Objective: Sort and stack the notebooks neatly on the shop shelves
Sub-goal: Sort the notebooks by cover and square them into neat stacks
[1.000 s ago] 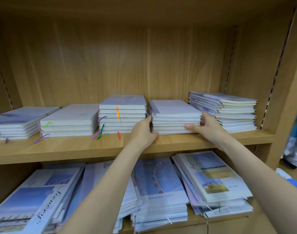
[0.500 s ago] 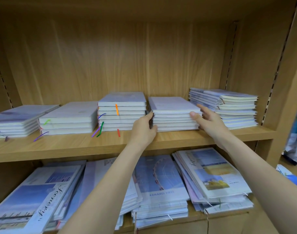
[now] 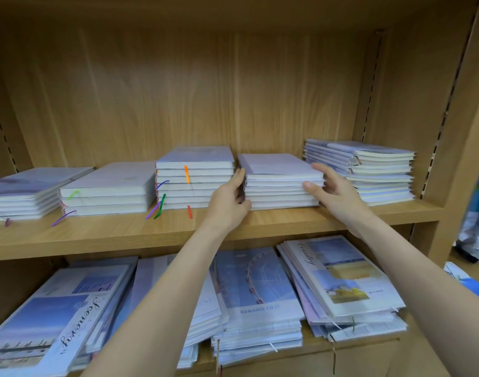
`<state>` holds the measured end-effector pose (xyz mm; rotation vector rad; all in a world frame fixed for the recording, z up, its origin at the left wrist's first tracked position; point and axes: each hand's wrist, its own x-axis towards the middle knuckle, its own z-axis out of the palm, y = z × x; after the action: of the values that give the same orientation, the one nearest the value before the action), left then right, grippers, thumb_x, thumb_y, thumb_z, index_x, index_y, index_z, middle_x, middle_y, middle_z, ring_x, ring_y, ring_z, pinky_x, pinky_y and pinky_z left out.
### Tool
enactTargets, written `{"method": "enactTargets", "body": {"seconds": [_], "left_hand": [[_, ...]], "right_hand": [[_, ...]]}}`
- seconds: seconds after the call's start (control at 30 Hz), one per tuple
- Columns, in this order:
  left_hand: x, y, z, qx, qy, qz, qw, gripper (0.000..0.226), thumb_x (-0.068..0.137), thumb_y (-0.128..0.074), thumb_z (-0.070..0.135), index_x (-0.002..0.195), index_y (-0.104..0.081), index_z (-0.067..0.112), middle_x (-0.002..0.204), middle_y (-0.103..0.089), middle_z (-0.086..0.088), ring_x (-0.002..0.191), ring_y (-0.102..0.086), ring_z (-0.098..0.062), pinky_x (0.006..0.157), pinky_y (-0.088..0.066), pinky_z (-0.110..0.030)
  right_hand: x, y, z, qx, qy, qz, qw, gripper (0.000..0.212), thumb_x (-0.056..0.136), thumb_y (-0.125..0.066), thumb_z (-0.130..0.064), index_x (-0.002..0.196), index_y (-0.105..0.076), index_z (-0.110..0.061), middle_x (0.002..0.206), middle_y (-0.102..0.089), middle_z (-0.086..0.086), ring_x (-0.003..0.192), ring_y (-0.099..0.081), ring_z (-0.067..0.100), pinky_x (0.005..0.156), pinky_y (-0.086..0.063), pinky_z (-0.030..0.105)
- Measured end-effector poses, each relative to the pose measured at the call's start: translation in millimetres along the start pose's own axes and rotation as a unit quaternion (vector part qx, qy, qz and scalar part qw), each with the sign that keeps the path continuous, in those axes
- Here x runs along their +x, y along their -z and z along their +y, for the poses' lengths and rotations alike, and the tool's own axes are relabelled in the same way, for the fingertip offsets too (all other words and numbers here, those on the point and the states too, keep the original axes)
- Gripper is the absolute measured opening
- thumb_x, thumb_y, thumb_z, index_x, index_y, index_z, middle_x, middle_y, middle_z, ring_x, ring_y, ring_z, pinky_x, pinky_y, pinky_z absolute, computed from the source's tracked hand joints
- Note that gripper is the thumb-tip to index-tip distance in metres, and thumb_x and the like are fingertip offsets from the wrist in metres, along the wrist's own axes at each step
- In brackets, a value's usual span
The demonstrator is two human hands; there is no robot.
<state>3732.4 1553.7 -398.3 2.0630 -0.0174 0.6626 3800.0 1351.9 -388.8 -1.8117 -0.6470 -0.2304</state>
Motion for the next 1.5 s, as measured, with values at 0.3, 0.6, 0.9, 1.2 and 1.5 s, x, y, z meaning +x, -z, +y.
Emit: {"method": "enactTargets", "body": {"seconds": [0.3, 0.6, 0.9, 1.2, 1.5], "left_hand": [[2.7, 1.9, -2.3, 0.009, 0.002, -0.026, 1.0, 0.073, 0.085, -0.056, -0.005, 0.147, -0.024, 0.017, 0.145, -0.04, 0.001, 0.13, -0.041, -0.013, 0.11, -0.034, -0.033], [-0.2, -0.4, -0.4, -0.006, 0.008, 0.004, 1.0, 0.066, 0.084, -0.055, -0.003, 0.144, -0.034, 0.015, 0.123, -0.058, -0.001, 0.112, -0.054, -0.011, 0.105, -0.041, -0.033], [-3.0, -2.1, 1.7, 0.031, -0.015, 0.014, 0.999, 0.062, 0.087, -0.056, -0.002, 0.144, -0.032, 0.009, 0.136, -0.051, -0.006, 0.125, -0.049, -0.017, 0.107, -0.038, -0.03], [-5.5, -1.1, 6.4, 0.011, -0.004, 0.012, 1.0, 0.066, 0.086, -0.055, -0.006, 0.145, -0.028, 0.008, 0.14, -0.046, -0.007, 0.127, -0.047, -0.018, 0.106, -0.038, -0.027], [-7.7, 0.9, 10.7, 0.011, 0.009, -0.013, 1.0, 0.068, 0.086, -0.058, -0.003, 0.145, -0.029, 0.013, 0.141, -0.045, -0.002, 0.128, -0.045, -0.016, 0.105, -0.036, -0.024]], "right_hand": [[-3.1, -2.0, -1.2, 0.036, -0.007, 0.039, 0.999, 0.051, 0.087, -0.063, -0.022, 0.133, -0.043, -0.014, 0.117, -0.046, -0.007, 0.111, -0.043, 0.003, 0.091, -0.035, 0.018], [-0.2, -1.4, 2.6, 0.043, -0.017, 0.039, 0.998, 0.059, 0.085, -0.066, -0.025, 0.136, -0.038, -0.015, 0.123, -0.046, -0.007, 0.114, -0.045, 0.007, 0.098, -0.038, 0.025], [-0.6, 1.5, 2.7, 0.05, -0.022, 0.027, 0.998, 0.046, 0.087, -0.064, -0.025, 0.127, -0.042, -0.016, 0.11, -0.061, -0.005, 0.1, -0.057, 0.009, 0.091, -0.045, 0.029], [-0.8, 0.9, 1.8, -0.016, -0.008, 0.022, 1.0, 0.055, 0.09, -0.059, -0.027, 0.137, -0.035, -0.009, 0.132, -0.05, 0.005, 0.12, -0.048, 0.014, 0.095, -0.038, 0.023], [1.2, 1.3, 1.9, -0.053, -0.009, -0.016, 0.998, 0.066, 0.089, -0.061, -0.03, 0.142, -0.028, -0.011, 0.146, -0.037, 0.006, 0.136, -0.033, 0.016, 0.109, -0.028, 0.028]]}}
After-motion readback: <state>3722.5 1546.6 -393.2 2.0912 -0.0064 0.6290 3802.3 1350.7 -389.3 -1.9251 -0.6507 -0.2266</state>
